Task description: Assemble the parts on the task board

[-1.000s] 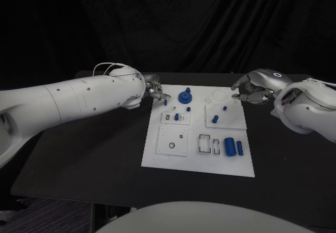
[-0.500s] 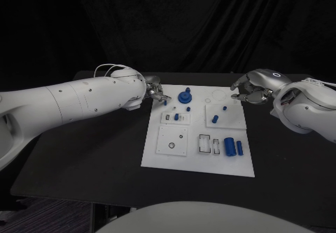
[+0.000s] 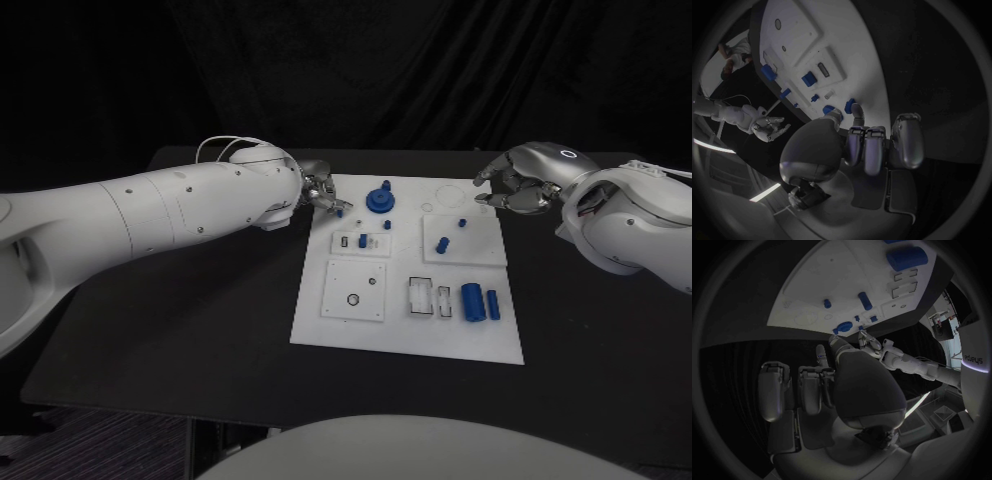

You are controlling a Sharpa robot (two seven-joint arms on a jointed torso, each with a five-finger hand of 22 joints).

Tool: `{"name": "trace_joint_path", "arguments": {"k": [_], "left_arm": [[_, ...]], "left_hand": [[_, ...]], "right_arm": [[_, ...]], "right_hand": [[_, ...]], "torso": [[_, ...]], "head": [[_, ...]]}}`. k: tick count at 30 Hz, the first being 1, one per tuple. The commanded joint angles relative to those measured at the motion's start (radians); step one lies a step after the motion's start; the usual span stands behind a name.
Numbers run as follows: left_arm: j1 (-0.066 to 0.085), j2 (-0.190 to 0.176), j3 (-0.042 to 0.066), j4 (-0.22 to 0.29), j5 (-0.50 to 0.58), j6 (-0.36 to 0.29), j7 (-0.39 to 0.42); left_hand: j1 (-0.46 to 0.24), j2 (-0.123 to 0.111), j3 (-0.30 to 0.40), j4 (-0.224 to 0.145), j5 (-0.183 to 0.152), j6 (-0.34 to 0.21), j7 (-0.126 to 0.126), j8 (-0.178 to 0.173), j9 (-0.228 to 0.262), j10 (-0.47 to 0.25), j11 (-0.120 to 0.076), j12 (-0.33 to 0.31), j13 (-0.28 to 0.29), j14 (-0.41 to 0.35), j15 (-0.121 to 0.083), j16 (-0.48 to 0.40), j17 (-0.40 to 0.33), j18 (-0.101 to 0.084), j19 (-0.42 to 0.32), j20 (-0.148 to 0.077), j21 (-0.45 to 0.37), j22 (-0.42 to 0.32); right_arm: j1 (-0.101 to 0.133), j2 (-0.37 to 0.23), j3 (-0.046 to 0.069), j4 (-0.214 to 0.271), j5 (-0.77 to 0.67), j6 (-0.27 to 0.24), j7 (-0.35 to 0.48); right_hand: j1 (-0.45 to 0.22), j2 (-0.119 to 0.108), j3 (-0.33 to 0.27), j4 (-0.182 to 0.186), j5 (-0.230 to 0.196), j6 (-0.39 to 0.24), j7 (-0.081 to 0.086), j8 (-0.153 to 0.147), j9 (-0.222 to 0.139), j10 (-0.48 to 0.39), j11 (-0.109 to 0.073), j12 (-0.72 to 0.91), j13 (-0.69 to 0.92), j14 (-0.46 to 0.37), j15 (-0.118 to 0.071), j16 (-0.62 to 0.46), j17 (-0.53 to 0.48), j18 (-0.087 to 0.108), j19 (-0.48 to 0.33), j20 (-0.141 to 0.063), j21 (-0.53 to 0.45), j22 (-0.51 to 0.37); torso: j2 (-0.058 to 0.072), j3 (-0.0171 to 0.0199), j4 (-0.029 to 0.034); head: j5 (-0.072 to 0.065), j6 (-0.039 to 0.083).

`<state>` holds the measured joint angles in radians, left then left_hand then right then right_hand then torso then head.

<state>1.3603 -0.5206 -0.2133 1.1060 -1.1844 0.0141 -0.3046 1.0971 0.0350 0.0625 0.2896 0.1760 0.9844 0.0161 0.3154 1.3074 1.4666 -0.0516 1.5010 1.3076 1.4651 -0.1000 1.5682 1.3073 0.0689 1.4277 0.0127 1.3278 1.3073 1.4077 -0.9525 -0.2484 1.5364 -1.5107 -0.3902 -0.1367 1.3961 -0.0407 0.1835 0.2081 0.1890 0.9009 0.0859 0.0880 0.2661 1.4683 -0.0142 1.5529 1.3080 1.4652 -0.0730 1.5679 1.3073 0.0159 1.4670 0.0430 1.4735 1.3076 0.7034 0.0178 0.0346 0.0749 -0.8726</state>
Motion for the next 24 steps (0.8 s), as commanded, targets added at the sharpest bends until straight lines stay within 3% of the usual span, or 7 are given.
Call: {"name": "trace_joint_path", "arguments": {"k": [1,7,15,24], "left_arm": [[-0.003,0.004,0.001,-0.004,-0.001,0.006,0.016],[-0.006,0.006,0.001,-0.005,-0.001,0.008,0.019],[-0.010,0.007,0.001,-0.006,-0.001,0.001,0.028],[-0.012,0.009,0.001,-0.008,-0.001,0.001,0.035]], "left_hand": [[0.008,0.002,-0.001,-0.003,0.007,-0.007,0.003,-0.004,0.011,0.062,0.001,-0.005,0.195,0.106,0.000,0.003,0.263,0.002,-0.010,0.000,-0.006,0.082],[0.010,0.004,-0.001,-0.002,0.013,-0.008,0.004,-0.008,0.009,0.061,0.002,-0.006,0.194,0.106,0.001,0.003,0.263,0.002,-0.011,0.001,-0.009,0.081],[0.024,0.010,0.005,-0.003,0.054,-0.006,0.005,-0.022,0.004,0.058,0.004,-0.009,0.192,0.106,0.003,0.003,0.263,0.003,-0.015,0.004,-0.015,0.080],[0.046,0.015,0.021,-0.003,0.140,-0.001,0.005,-0.038,0.002,0.056,0.004,-0.010,0.191,0.106,0.004,0.003,0.263,0.004,-0.017,0.005,-0.021,0.082]], "right_arm": [[-0.002,-0.001,0.001,0.000,-0.002,0.006,-0.015],[-0.002,0.000,0.001,0.000,-0.002,0.010,-0.018],[-0.002,0.000,0.001,-0.001,-0.002,0.013,-0.020],[-0.002,0.000,0.001,-0.002,0.000,0.021,-0.022]], "right_hand": [[-0.001,0.011,0.002,-0.002,0.003,0.006,-0.001,-0.002,-0.001,0.076,0.005,-0.007,0.229,0.106,0.005,0.003,0.263,0.012,0.045,0.002,-0.006,0.227],[-0.001,0.011,0.002,-0.002,0.003,0.006,-0.001,-0.002,-0.001,0.076,0.005,-0.007,0.229,0.106,0.005,0.003,0.263,0.012,0.045,0.002,-0.006,0.227],[-0.001,0.011,0.002,-0.002,0.003,0.006,-0.001,-0.002,-0.001,0.076,0.005,-0.007,0.229,0.106,0.005,0.003,0.263,0.012,0.045,0.002,-0.006,0.227],[-0.002,0.011,0.002,-0.002,0.003,0.006,-0.001,-0.003,-0.001,0.074,0.005,-0.008,0.227,0.106,0.005,0.003,0.263,0.012,0.044,0.002,-0.008,0.226]], "torso": [[0.000,0.0003,-0.0001],[0.000,0.0000,0.0001],[0.000,-0.0001,0.0002],[0.000,-0.0001,0.0002]], "head": [[0.001,0.000],[0.001,0.000],[0.000,0.000],[0.001,0.000]]}}
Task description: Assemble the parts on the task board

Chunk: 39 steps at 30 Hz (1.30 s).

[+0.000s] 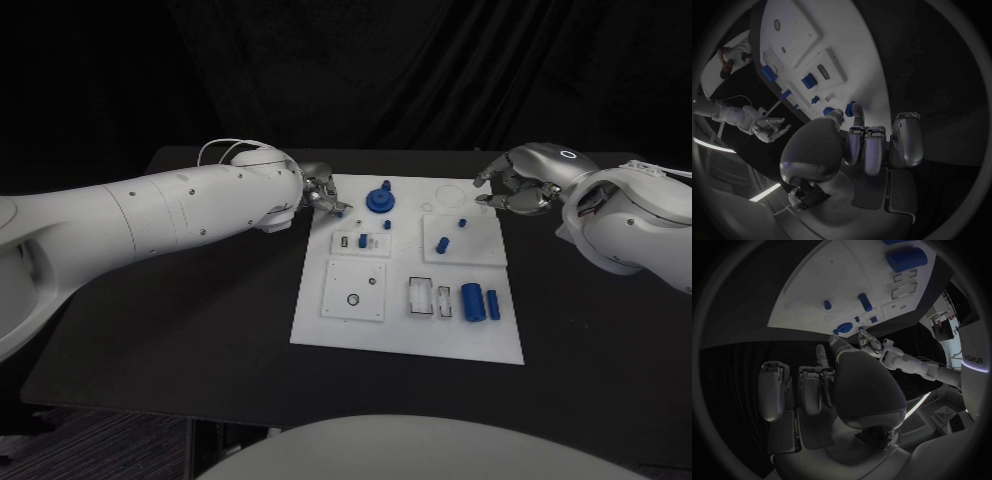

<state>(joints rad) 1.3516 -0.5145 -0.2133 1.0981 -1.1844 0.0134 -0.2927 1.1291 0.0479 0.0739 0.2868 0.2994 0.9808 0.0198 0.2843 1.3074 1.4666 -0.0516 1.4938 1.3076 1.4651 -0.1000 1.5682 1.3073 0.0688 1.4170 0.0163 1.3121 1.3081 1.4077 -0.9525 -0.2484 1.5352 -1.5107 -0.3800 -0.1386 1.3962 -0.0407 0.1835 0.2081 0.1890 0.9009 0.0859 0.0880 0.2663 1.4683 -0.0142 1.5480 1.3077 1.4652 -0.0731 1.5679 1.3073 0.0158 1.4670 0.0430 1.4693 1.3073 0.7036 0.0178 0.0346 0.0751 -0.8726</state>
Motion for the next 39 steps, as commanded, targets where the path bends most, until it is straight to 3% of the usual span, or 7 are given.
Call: {"name": "trace_joint_path", "arguments": {"k": [1,4,8,17,21,31,39], "left_arm": [[-0.003,0.003,0.001,0.000,-0.001,0.002,0.023],[-0.004,0.003,0.001,-0.001,-0.001,0.004,0.024],[-0.004,0.003,0.001,-0.001,-0.001,0.009,0.025],[-0.004,0.002,0.001,0.001,-0.001,0.014,0.025],[-0.005,0.001,0.001,0.003,-0.001,0.013,0.025],[-0.005,-0.011,0.001,0.015,-0.001,-0.007,0.031],[-0.004,-0.050,0.001,0.075,0.008,-0.036,0.042]], "left_hand": [[0.017,0.001,0.013,0.000,0.029,0.003,0.001,-0.009,0.002,0.056,0.004,-0.003,0.192,0.106,0.004,0.003,0.264,0.004,-0.007,0.001,-0.006,0.082],[0.024,0.000,0.020,0.000,0.056,0.003,0.000,-0.013,0.003,0.056,0.003,-0.003,0.191,0.106,0.003,0.003,0.264,0.004,-0.006,0.001,-0.006,0.083],[0.046,-0.009,0.042,-0.004,0.131,0.001,-0.001,-0.020,0.005,0.055,0.002,-0.005,0.190,0.106,0.002,0.003,0.264,0.005,-0.008,0.000,-0.010,0.084],[0.082,-0.037,0.100,-0.009,0.228,0.003,-0.003,-0.030,0.012,0.052,0.000,-0.008,0.188,0.106,0.001,0.003,0.264,0.006,-0.011,-0.001,-0.019,0.086],[0.097,-0.050,0.144,-0.010,0.203,0.003,-0.004,-0.034,0.014,0.051,-0.001,-0.010,0.187,0.106,0.000,0.003,0.264,0.006,-0.010,-0.002,-0.021,0.088],[0.106,-0.079,0.206,-0.015,0.210,0.007,-0.004,-0.035,0.019,0.050,-0.001,-0.011,0.187,0.106,0.000,0.003,0.264,0.006,-0.011,-0.003,-0.024,0.091],[0.106,-0.106,0.272,-0.024,0.213,0.017,-0.007,-0.027,0.024,0.047,-0.005,-0.016,0.182,0.106,-0.003,0.003,0.264,0.007,-0.010,-0.005,-0.029,0.093]], "right_arm": [[-0.002,0.000,0.001,-0.001,0.003,0.011,-0.020],[-0.003,0.001,0.001,-0.002,0.018,0.014,-0.019],[-0.003,0.002,0.001,-0.002,0.028,0.015,-0.019],[-0.003,0.001,0.001,-0.003,0.033,0.016,-0.019],[-0.003,0.000,0.001,-0.002,0.034,0.017,-0.020],[-0.003,-0.001,0.001,-0.002,0.034,0.018,-0.021],[-0.003,-0.007,0.001,0.000,0.034,0.019,-0.025]], "right_hand": [[-0.002,0.011,0.002,-0.002,0.003,0.006,-0.001,-0.003,-0.001,0.074,0.005,-0.004,0.227,0.106,0.005,0.003,0.263,0.012,0.044,0.002,-0.004,0.227],[-0.002,0.012,0.003,-0.003,0.004,0.007,-0.001,-0.004,-0.002,0.073,0.005,-0.005,0.225,0.106,0.005,0.003,0.263,0.013,0.042,0.002,-0.007,0.226],[-0.002,0.014,0.004,-0.004,0.004,0.007,-0.001,-0.004,-0.002,0.073,0.005,-0.005,0.225,0.106,0.005,0.003,0.263,0.013,0.043,0.002,-0.006,0.226],[-0.002,0.014,0.005,-0.004,0.004,0.008,-0.001,-0.004,-0.002,0.073,0.005,-0.005,0.225,0.106,0.005,0.003,0.263,0.013,0.042,0.002,-0.006,0.226],[-0.002,0.014,0.005,-0.004,0.004,0.008,-0.001,-0.004,-0.002,0.073,0.005,-0.005,0.225,0.106,0.005,0.003,0.263,0.013,0.042,0.002,-0.006,0.226],[-0.001,0.015,0.006,-0.006,0.004,0.008,-0.001,-0.004,-0.002,0.072,0.005,-0.006,0.224,0.106,0.005,0.003,0.263,0.013,0.043,0.002,-0.006,0.226],[-0.001,0.015,0.006,-0.006,0.004,0.008,-0.001,-0.004,-0.002,0.072,0.005,-0.006,0.224,0.106,0.005,0.003,0.263,0.013,0.043,0.002,-0.006,0.226]], "torso": [[0.000,0.0000,0.0002],[0.000,-0.0002,-0.0002],[0.000,-0.0002,0.0001],[0.000,0.0002,0.0003],[0.000,0.0000,0.0001],[0.000,0.0000,0.0005],[0.000,0.0003,0.0012]], "head": [[0.001,0.000],[0.003,0.000],[0.003,0.000],[0.004,0.000],[0.004,0.000],[0.005,0.000],[0.003,0.000]]}}
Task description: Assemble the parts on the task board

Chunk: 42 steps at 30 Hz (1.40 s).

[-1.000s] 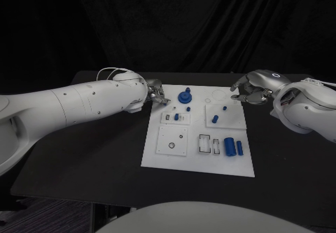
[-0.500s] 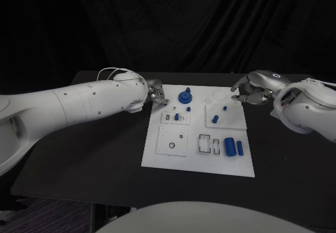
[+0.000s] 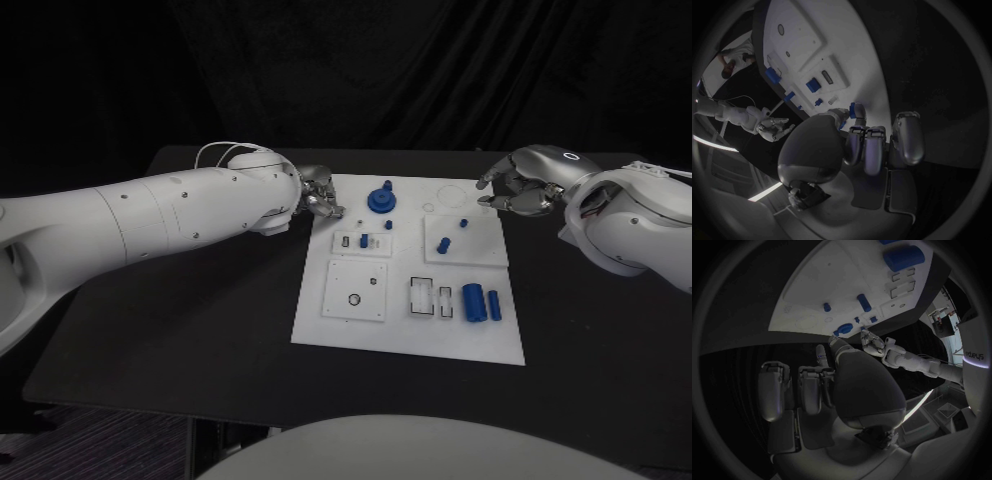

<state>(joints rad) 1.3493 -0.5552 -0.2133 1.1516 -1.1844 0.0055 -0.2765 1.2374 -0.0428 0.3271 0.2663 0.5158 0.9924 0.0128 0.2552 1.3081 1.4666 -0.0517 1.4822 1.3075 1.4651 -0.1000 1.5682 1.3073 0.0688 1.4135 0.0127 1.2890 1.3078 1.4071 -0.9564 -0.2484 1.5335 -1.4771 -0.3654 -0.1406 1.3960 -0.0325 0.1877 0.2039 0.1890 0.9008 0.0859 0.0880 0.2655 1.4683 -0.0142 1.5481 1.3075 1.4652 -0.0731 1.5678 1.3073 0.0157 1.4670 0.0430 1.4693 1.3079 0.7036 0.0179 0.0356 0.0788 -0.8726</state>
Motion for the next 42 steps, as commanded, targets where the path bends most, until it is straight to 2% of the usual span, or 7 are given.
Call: {"name": "trace_joint_path", "arguments": {"k": [1,11,13,14,18,22,42], "left_arm": [[-0.002,-0.015,0.001,0.031,0.022,-0.034,0.026],[0.001,-0.084,0.001,0.144,0.129,-0.084,0.026],[0.001,-0.097,0.001,0.166,0.133,-0.091,0.019],[0.002,-0.105,0.001,0.179,0.135,-0.095,0.011],[0.002,-0.131,0.001,0.219,0.139,-0.110,-0.015],[0.002,-0.154,0.001,0.254,0.140,-0.122,-0.031],[-0.002,-0.166,0.001,0.290,0.141,-0.125,-0.037]], "left_hand": [[-0.003,-0.018,0.027,-0.004,-0.007,0.006,-0.001,0.004,0.023,0.047,-0.005,-0.006,0.181,0.106,-0.003,0.003,0.263,0.007,-0.007,-0.002,-0.006,0.093],[-0.013,-0.047,0.092,-0.015,-0.033,0.005,0.000,0.010,0.024,0.041,-0.004,-0.016,0.173,0.106,-0.003,0.003,0.263,0.009,-0.011,-0.002,-0.018,0.092],[-0.018,-0.051,0.113,-0.021,-0.067,0.004,0.000,0.012,0.023,0.041,-0.004,-0.017,0.172,0.106,-0.004,0.003,0.263,0.009,-0.011,-0.002,-0.021,0.093],[-0.023,-0.052,0.139,-0.026,-0.125,0.005,-0.001,0.013,0.022,0.040,-0.004,-0.019,0.170,0.106,-0.004,0.003,0.263,0.009,-0.011,-0.002,-0.022,0.094],[-0.036,-0.057,0.174,-0.036,-0.164,0.005,0.000,0.013,0.022,0.035,-0.004,-0.027,0.164,0.106,-0.003,0.003,0.263,0.010,-0.013,-0.002,-0.030,0.092],[-0.075,-0.074,0.172,-0.036,-0.038,0.008,0.004,0.018,0.024,0.034,-0.002,-0.031,0.160,0.106,-0.001,0.003,0.263,0.012,-0.016,-0.001,-0.040,0.092],[-0.097,-0.054,0.128,-0.034,-0.011,0.004,0.005,0.019,0.023,0.034,0.000,-0.031,0.159,0.106,0.000,0.003,0.263,0.012,-0.015,0.001,-0.044,0.094]], "right_arm": [[-0.002,-0.004,0.001,0.002,0.000,0.005,-0.024],[-0.002,-0.006,0.001,0.000,0.000,0.004,-0.027],[-0.002,-0.006,0.001,0.000,0.000,0.005,-0.028],[-0.002,-0.006,0.001,0.000,0.000,0.005,-0.028],[-0.003,-0.007,0.001,0.000,0.000,0.004,-0.028],[-0.003,-0.009,0.001,0.000,0.000,0.001,-0.027],[-0.006,-0.010,0.001,0.001,0.000,-0.003,-0.023]], "right_hand": [[0.000,0.007,0.002,-0.001,0.004,0.008,-0.001,-0.004,-0.001,0.072,0.005,-0.006,0.224,0.106,0.005,0.003,0.263,0.013,0.043,0.002,-0.006,0.225],[0.000,0.008,0.003,-0.003,0.004,0.009,-0.001,-0.004,-0.001,0.071,0.005,-0.006,0.223,0.106,0.005,0.003,0.263,0.013,0.042,0.002,-0.007,0.225],[0.000,0.008,0.003,-0.003,0.004,0.009,-0.001,-0.004,-0.001,0.071,0.005,-0.006,0.223,0.106,0.005,0.003,0.263,0.013,0.042,0.002,-0.007,0.225],[0.000,0.008,0.003,-0.003,0.004,0.009,-0.001,-0.004,-0.001,0.071,0.005,-0.006,0.223,0.106,0.005,0.003,0.263,0.013,0.042,0.002,-0.007,0.225],[0.001,0.010,0.004,-0.004,0.004,0.010,-0.001,-0.004,-0.001,0.071,0.005,-0.007,0.223,0.106,0.005,0.003,0.263,0.013,0.042,0.002,-0.007,0.225],[0.001,0.010,0.004,-0.004,0.004,0.010,-0.001,-0.004,-0.001,0.071,0.005,-0.007,0.223,0.106,0.005,0.003,0.263,0.013,0.042,0.002,-0.007,0.225],[0.002,0.010,0.005,-0.005,0.004,0.011,-0.001,-0.004,-0.001,0.071,0.005,-0.007,0.222,0.106,0.005,0.003,0.263,0.013,0.042,0.002,-0.007,0.225]], "torso": [[0.000,0.0001,-0.0001],[-0.001,0.0005,-0.0004],[-0.002,0.0006,-0.0004],[-0.002,0.0004,-0.0005],[-0.001,0.0004,0.0001],[-0.002,0.0014,-0.0005],[0.001,-0.0011,-0.0019]], "head": [[-0.001,0.000],[-0.001,0.000],[-0.001,0.000],[0.000,0.000],[-0.001,0.000],[0.002,0.000],[0.004,0.000]]}}
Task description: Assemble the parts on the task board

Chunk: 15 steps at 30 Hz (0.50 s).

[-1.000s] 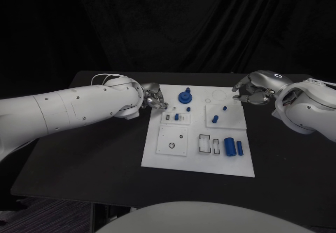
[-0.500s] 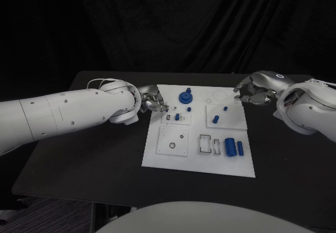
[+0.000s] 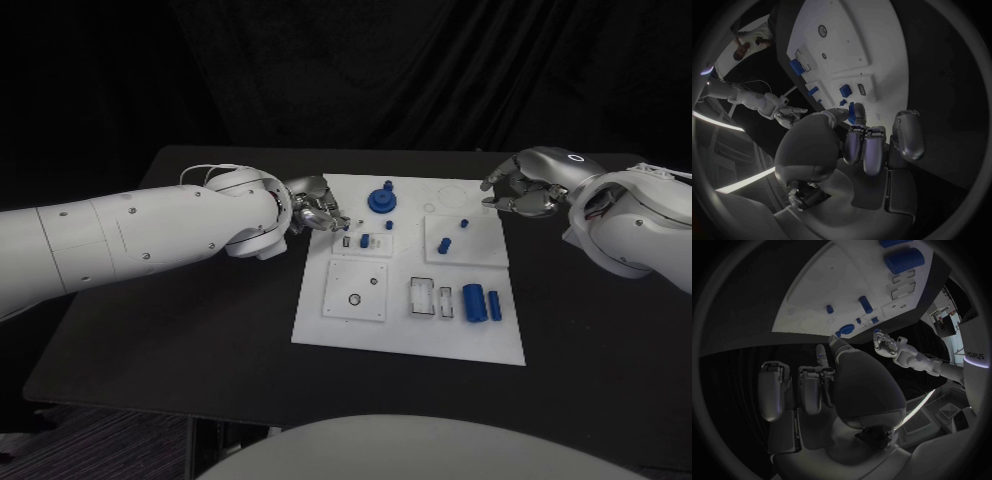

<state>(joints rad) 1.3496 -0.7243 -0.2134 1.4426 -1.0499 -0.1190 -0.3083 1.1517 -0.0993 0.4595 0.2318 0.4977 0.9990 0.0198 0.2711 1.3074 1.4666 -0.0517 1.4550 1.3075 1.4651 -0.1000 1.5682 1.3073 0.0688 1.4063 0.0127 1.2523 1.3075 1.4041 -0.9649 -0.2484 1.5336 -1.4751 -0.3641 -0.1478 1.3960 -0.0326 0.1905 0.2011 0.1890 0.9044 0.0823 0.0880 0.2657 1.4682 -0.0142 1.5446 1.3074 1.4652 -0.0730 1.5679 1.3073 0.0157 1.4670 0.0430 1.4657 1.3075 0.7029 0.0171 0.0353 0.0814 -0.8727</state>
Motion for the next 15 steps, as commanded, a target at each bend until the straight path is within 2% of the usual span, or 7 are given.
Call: {"name": "trace_joint_path", "arguments": {"k": [1,4,8,11,15], "left_arm": [[-0.002,0.004,0.001,-0.002,0.007,0.002,-0.006],[-0.003,0.006,0.001,-0.003,0.007,0.012,-0.013],[-0.004,0.009,0.001,-0.007,0.007,0.027,-0.022],[-0.006,0.009,0.001,-0.009,0.007,0.034,-0.021],[-0.015,0.007,0.001,-0.012,0.007,0.043,-0.017]], "left_hand": [[-0.012,0.003,-0.005,0.001,0.007,-0.003,-0.002,0.003,0.024,0.034,0.000,-0.004,0.159,0.106,0.000,0.003,0.264,0.012,-0.008,0.001,-0.007,0.094],[-0.014,0.005,-0.008,0.002,0.008,-0.002,-0.001,0.004,0.023,0.033,0.001,-0.005,0.158,0.106,0.000,0.003,0.264,0.012,-0.008,0.001,-0.008,0.094],[-0.014,0.010,-0.014,0.000,0.017,-0.004,-0.002,0.003,0.023,0.032,0.000,-0.006,0.157,0.106,0.000,0.003,0.264,0.013,-0.009,0.001,-0.011,0.093],[-0.014,0.013,-0.017,-0.001,0.026,-0.006,-0.001,0.001,0.022,0.032,0.000,-0.007,0.156,0.106,0.000,0.003,0.264,0.013,-0.010,0.001,-0.013,0.093],[-0.013,0.015,-0.018,-0.002,0.028,-0.007,-0.001,0.000,0.021,0.031,0.000,-0.007,0.156,0.106,0.000,0.003,0.264,0.013,-0.010,0.001,-0.014,0.093]], "right_arm": [[-0.003,-0.002,0.001,0.001,-0.002,-0.004,-0.016],[-0.003,-0.002,0.001,0.001,-0.002,-0.004,-0.016],[-0.003,-0.001,0.001,0.001,-0.002,-0.003,-0.016],[-0.003,-0.001,0.001,0.001,-0.002,-0.003,-0.016],[-0.003,-0.002,0.001,0.001,-0.002,-0.003,-0.016]], "right_hand": [[0.002,0.010,0.002,-0.003,0.004,0.007,0.003,-0.004,-0.001,0.071,0.005,-0.004,0.222,0.106,0.005,0.003,0.263,0.013,0.042,0.002,-0.003,0.225],[0.002,0.010,0.002,-0.003,0.004,0.007,0.003,-0.004,-0.001,0.071,0.005,-0.004,0.222,0.106,0.005,0.003,0.263,0.013,0.042,0.002,-0.003,0.225],[0.002,0.010,0.002,-0.003,0.004,0.007,0.003,-0.004,-0.001,0.071,0.005,-0.004,0.222,0.106,0.005,0.003,0.263,0.013,0.042,0.002,-0.003,0.225],[0.002,0.010,0.002,-0.003,0.004,0.007,0.003,-0.004,-0.001,0.071,0.005,-0.004,0.222,0.106,0.005,0.003,0.263,0.013,0.042,0.002,-0.003,0.225],[0.002,0.010,0.002,-0.003,0.004,0.007,0.003,-0.004,-0.001,0.071,0.005,-0.004,0.222,0.106,0.005,0.003,0.263,0.013,0.042,0.002,-0.003,0.225]], "torso": [[0.002,-0.0002,-0.0017],[0.002,-0.0010,-0.0011],[0.001,0.0003,-0.0016],[0.002,-0.0001,-0.0014],[0.002,0.0007,-0.0014]], "head": [[0.001,0.000],[0.001,0.000],[0.002,0.000],[0.001,0.000],[0.000,0.000]]}}
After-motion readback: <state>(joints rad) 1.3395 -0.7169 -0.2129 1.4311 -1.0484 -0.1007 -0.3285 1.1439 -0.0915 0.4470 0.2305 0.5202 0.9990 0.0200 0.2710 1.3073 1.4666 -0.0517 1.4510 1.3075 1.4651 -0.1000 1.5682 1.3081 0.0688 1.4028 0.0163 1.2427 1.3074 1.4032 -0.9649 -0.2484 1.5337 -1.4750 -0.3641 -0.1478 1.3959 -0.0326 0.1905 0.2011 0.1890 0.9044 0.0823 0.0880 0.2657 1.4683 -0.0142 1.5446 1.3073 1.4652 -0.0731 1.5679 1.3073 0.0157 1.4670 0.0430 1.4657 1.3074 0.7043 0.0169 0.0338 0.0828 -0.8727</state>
